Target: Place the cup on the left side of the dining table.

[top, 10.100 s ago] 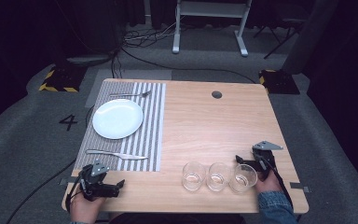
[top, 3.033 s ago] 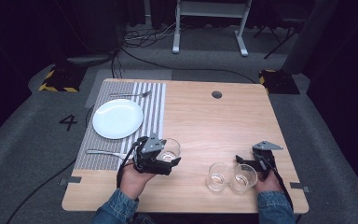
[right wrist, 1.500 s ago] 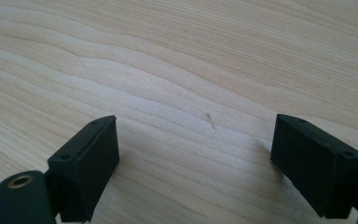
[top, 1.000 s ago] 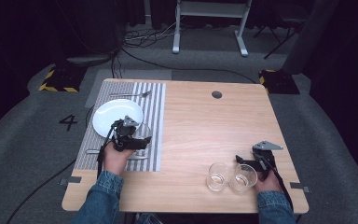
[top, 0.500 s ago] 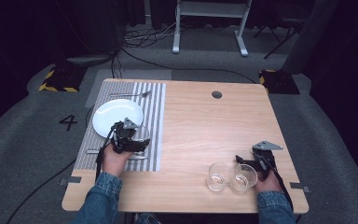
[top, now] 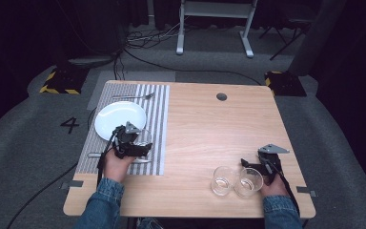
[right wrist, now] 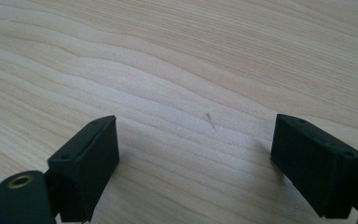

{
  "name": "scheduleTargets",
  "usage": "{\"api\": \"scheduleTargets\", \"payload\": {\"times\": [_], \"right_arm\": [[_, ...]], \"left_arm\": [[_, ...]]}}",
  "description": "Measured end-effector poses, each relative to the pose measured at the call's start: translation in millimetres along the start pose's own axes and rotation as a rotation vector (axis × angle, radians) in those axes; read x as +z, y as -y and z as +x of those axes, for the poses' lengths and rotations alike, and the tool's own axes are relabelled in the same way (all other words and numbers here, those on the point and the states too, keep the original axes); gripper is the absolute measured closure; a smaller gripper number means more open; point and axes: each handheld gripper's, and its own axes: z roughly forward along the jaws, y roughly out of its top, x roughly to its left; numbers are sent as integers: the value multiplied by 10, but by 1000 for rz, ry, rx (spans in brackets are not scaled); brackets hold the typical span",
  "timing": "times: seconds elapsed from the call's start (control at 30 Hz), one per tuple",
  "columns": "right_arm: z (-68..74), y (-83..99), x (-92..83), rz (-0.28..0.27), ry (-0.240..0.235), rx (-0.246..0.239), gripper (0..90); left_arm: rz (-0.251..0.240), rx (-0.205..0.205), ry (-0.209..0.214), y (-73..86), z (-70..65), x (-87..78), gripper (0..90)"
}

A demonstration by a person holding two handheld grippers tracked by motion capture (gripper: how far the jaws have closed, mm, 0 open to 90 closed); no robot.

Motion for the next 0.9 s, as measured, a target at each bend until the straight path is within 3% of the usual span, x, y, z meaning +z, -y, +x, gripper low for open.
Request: {"api": "scheduleTargets", "payload": {"times": [0.53,0.73,0.9], "right_arm": [[1,0,-1,0,0,-1,154],[1,0,-1,0,0,-1,154],[2,0,-1,1,1,0,154]], "left_arm": [[-127,-18,19,63,-44,-385,177],[-117,-3,23,108,-118,-534,181],[-140,-8,39,210,-176,-728,186]]}}
